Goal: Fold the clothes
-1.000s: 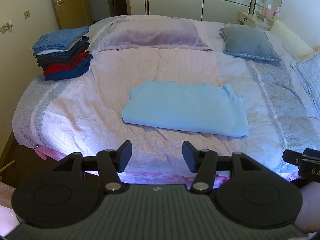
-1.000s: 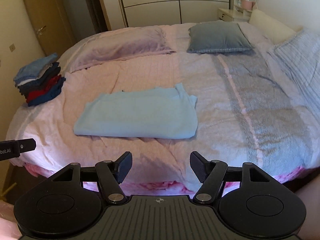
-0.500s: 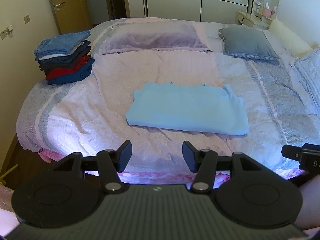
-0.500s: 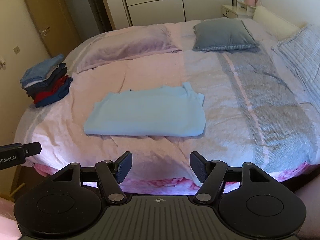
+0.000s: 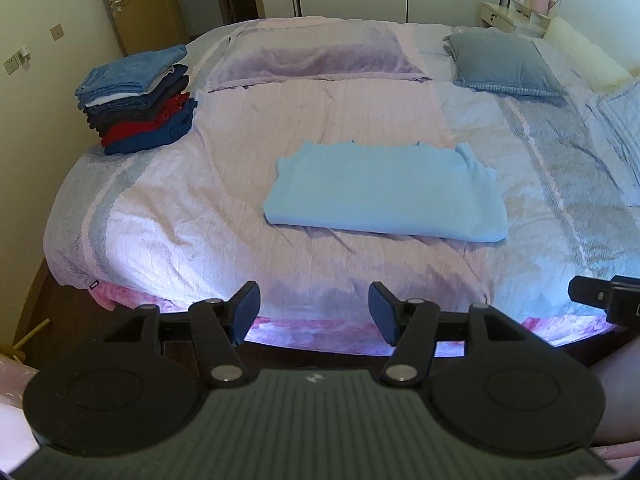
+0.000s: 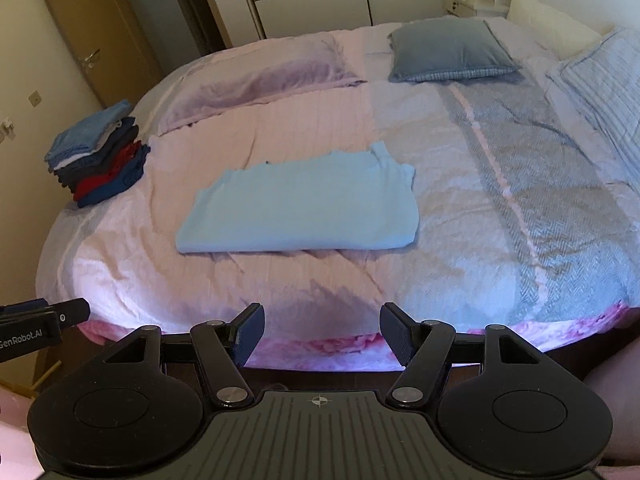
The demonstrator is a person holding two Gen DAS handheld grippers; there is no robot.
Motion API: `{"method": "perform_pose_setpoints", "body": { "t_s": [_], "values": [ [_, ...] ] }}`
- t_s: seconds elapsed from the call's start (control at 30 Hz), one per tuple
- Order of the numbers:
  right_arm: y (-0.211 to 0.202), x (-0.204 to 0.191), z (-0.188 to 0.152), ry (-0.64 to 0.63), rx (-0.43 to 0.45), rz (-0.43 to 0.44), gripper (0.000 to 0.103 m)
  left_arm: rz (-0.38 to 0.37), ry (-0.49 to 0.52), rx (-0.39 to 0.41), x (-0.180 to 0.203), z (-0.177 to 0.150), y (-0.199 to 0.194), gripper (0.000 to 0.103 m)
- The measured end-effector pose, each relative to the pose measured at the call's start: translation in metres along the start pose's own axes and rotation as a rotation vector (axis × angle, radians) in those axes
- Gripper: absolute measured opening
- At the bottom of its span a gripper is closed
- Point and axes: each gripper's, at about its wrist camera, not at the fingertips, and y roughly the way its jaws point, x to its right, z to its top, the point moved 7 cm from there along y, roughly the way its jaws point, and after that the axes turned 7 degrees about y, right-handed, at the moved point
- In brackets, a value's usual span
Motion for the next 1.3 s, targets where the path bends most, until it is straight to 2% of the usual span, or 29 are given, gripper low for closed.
{"method": "perform_pose_setpoints", "body": {
  "t_s": [0.2,0.43,0.87,1.1,1.3],
  "values": [
    [0.004,0.002,-0.003,0.006,-0.026,0.017,0.067,0.011,0.020,-0.007,0.007,0.000,-0.002,0.056],
    [0.010,0.008,0.004,0.027,-0.030,0.023,0.067,0.017,0.064,0.009,0.020,0.015,0.005,0.056],
    [0.044,0.021,0.043,0.111,-0.013,-0.036,0.067,-0.041,0.116,0.018,0.025,0.067,0.058,0.056],
    [0.080,0.013,0.078,0.213,-0.005,-0.074,0.067,-0.089,0.130,0.016,-0.009,0.111,0.104,0.056],
    [0.113,0.007,0.104,0.321,0.006,-0.137,0.067,-0.105,0.166,-0.045,-0.061,0.142,0.156,0.056]
  ]
}}
